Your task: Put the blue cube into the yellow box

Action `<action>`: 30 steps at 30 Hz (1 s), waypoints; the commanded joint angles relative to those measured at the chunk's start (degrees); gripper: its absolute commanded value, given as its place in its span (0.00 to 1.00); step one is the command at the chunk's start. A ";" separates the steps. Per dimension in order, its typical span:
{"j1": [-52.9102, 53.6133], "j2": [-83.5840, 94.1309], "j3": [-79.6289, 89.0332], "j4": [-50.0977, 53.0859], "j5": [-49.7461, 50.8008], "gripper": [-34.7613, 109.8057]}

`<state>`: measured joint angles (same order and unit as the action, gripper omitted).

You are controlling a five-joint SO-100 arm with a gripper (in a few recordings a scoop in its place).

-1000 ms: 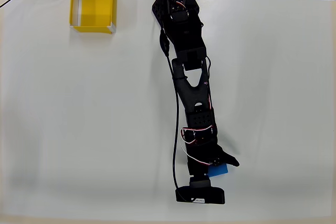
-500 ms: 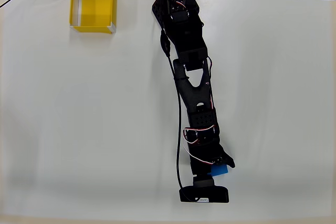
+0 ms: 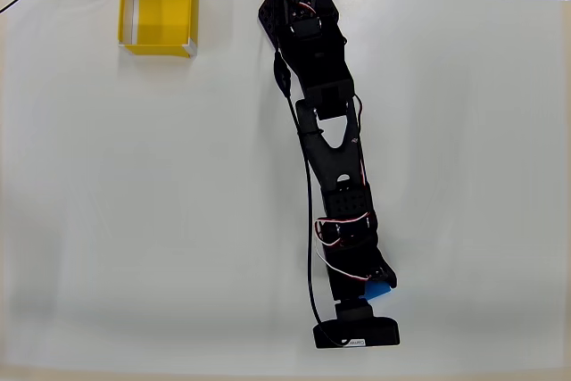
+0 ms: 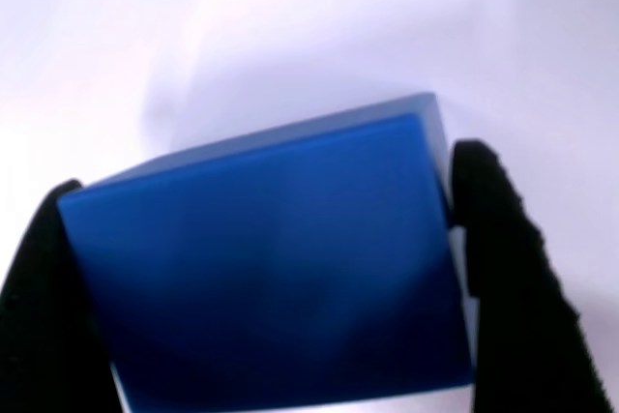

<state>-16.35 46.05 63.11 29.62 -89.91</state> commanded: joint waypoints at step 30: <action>6.50 23.64 -0.53 7.73 -4.92 0.42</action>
<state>-11.16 50.62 63.54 36.30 -93.60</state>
